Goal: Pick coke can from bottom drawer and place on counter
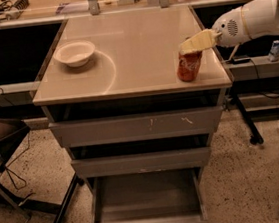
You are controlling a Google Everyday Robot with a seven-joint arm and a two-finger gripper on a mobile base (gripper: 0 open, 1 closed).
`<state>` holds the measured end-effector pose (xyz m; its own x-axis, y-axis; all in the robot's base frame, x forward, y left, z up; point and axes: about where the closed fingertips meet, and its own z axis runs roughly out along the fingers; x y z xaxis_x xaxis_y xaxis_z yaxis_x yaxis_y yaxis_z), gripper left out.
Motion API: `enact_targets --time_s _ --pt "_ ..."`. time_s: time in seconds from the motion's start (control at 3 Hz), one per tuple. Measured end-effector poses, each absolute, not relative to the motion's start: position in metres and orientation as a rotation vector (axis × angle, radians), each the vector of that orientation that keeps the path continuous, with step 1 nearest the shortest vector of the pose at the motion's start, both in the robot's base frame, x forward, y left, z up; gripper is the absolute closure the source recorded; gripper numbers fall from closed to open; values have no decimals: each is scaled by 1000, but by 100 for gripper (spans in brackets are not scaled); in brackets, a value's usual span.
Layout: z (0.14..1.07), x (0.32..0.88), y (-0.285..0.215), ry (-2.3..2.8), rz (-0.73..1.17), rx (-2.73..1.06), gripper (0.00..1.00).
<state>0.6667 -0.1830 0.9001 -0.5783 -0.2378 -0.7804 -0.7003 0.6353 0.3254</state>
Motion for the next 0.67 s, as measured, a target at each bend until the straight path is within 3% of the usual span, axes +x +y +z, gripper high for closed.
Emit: enact_targets --time_s 0.33,0.67 --pt "900 667 -183 2135 824 -729 81" --pt "900 667 -183 2135 824 -729 50"
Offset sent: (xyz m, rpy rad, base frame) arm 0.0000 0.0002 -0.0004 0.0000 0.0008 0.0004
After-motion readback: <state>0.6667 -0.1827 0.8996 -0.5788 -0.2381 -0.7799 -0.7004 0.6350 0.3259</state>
